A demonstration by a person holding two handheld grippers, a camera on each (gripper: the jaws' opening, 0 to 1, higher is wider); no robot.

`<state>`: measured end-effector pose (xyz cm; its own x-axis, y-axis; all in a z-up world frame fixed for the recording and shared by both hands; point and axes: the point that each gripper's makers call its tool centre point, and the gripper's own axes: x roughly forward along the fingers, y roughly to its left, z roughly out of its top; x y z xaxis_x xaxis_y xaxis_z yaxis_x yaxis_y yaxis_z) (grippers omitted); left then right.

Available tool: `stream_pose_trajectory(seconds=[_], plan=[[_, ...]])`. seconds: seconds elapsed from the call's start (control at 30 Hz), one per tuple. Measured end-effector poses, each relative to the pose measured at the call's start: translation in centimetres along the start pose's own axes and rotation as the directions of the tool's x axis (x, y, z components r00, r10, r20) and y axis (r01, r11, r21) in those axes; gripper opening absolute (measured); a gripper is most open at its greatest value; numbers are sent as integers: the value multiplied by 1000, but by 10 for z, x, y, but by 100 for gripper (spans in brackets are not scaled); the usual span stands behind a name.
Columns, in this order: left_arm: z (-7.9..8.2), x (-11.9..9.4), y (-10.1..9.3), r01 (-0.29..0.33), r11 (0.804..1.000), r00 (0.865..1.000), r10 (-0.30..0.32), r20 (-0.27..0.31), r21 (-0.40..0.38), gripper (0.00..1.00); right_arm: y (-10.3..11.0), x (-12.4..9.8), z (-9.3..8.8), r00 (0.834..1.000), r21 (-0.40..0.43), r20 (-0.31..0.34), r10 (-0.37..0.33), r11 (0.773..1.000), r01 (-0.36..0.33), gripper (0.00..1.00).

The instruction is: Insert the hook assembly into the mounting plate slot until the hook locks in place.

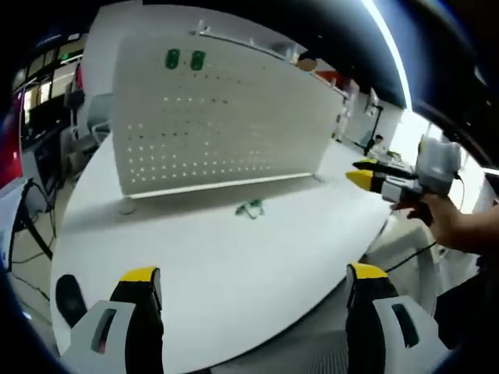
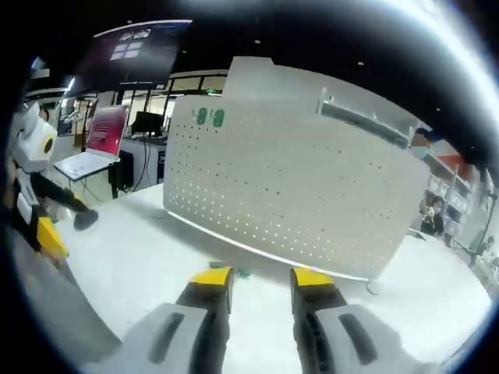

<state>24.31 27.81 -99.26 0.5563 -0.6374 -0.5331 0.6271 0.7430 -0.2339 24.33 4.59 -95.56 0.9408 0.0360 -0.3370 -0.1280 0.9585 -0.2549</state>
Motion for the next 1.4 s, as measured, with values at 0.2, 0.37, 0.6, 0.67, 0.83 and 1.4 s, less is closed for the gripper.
stream_pose_trajectory(seconds=[0.2,0.37,0.6,0.67,0.83,1.4], plan=[[-4,0,-4,3,1000,1000,-3,-10,3,100,9,-18,-32,995,-25,-94,34,999,-36,34],[-10,-2,-6,3,1000,1000,-3,-20,1,100,11,-27,-42,992,-21,-125,35,999,-38,43],[-19,-4,-7,-7,1000,1000,7,-25,-24,100,17,-33,-55,984,-30,-169,54,998,-60,56],[-21,-3,-9,-7,1000,1000,6,-29,-25,100,17,-35,-63,978,-44,-203,48,997,-58,57],[-26,-1,-14,-3,1000,999,2,-38,-19,100,20,-40,-75,971,-49,-237,37,998,-49,61],[-41,9,-29,36,999,995,-36,-90,-7,100,32,-44,-75,969,-49,-232,91,993,-105,72]])
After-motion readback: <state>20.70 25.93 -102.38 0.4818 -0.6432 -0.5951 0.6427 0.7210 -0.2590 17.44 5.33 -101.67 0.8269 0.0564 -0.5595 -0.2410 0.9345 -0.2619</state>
